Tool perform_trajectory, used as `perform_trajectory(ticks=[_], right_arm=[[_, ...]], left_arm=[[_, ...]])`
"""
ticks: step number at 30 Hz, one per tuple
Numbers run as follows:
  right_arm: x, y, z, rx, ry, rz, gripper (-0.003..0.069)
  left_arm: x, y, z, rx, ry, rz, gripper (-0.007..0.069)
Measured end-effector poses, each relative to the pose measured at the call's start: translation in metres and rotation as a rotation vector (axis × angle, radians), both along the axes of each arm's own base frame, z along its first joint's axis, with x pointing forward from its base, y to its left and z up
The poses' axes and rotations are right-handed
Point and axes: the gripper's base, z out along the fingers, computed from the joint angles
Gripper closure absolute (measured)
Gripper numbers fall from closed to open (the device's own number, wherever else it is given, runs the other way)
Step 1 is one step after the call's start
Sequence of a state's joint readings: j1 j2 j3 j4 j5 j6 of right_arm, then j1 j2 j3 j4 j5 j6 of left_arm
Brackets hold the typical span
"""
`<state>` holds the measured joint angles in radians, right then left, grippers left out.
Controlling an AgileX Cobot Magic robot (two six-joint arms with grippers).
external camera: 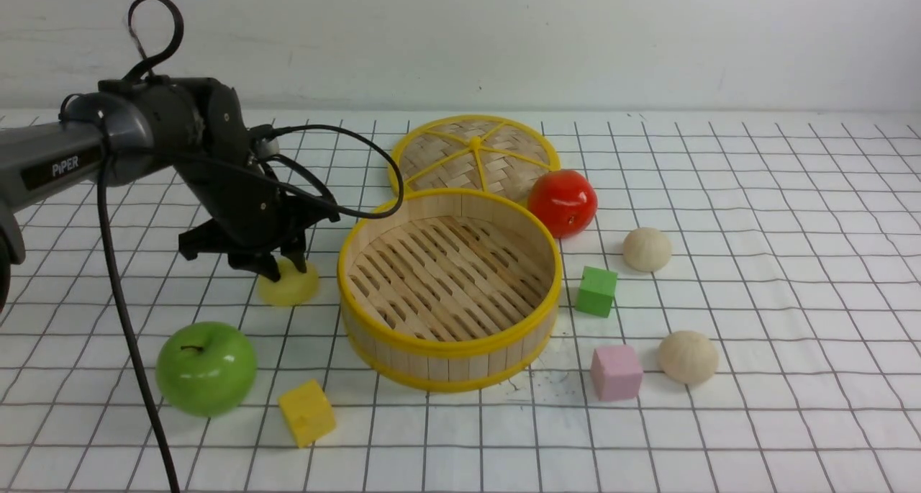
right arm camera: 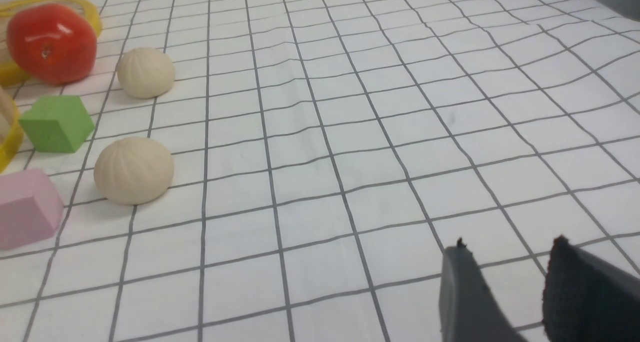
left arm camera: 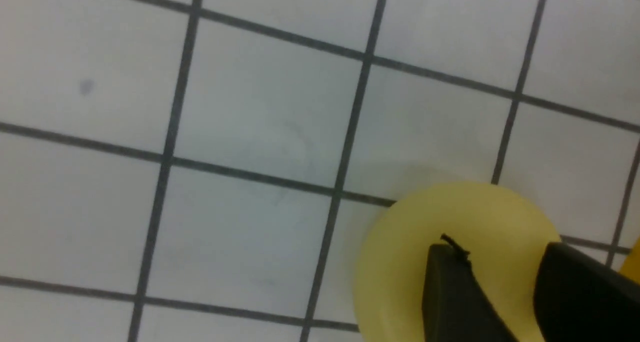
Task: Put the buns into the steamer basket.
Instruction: Use the left arm to grab a steamed stuffed bun, then use the left arm to put the steamed stuffed bun into the steamer
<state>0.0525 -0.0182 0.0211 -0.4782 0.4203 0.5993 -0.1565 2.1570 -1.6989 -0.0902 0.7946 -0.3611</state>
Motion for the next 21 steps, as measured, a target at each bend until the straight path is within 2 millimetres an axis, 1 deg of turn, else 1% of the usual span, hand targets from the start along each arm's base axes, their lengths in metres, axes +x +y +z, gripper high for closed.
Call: perform_trajectory(ticks=[3, 5, 7, 9, 10, 12, 15, 17, 19, 20, 21], right_arm=[[0.0, 0.0, 0.0, 0.0, 0.0, 0.0, 0.0419], [0.0, 0.0, 0.0, 0.0, 0.0, 0.0, 0.0419], [0.0, 0.0, 0.0, 0.0, 0.0, 0.0, 0.0419], [0.0, 0.0, 0.0, 0.0, 0.0, 0.0, 0.0419], [0.0, 0.0, 0.0, 0.0, 0.0, 0.0, 0.0419], [0.0, 0.0, 0.0, 0.0, 0.0, 0.0, 0.0419], [0.0, 0.0, 0.0, 0.0, 0.0, 0.0, 0.0419], [0.0, 0.0, 0.0, 0.0, 0.0, 0.0, 0.0419], [0.0, 0.0, 0.0, 0.0, 0.0, 0.0, 0.0419], [0.0, 0.0, 0.0, 0.0, 0.0, 0.0, 0.0419], [0.0, 0.0, 0.0, 0.0, 0.0, 0.0, 0.0419]], left_arm=[[0.0, 0.0, 0.001, -0.001, 0.002, 0.0, 0.0412], [0.0, 0.0, 0.001, -0.001, 0.008, 0.0, 0.0454], [-0.001, 0.0, 0.0, 0.0, 0.014, -0.003, 0.0517], [-0.002, 0.0, 0.0, 0.003, 0.02, -0.019, 0.0603], [-0.002, 0.0, 0.001, 0.001, 0.023, -0.026, 0.0624], [-0.001, -0.001, 0.003, 0.003, 0.023, -0.035, 0.0638], [0.0, -0.001, 0.012, 0.003, 0.021, -0.045, 0.0638], [0.001, -0.002, 0.026, -0.003, 0.008, -0.048, 0.0638], [0.0, -0.003, 0.048, -0.026, -0.025, -0.051, 0.0638], [0.0, -0.004, 0.055, -0.04, -0.039, -0.053, 0.0638], [-0.002, -0.007, 0.068, -0.065, -0.065, -0.064, 0.0638]])
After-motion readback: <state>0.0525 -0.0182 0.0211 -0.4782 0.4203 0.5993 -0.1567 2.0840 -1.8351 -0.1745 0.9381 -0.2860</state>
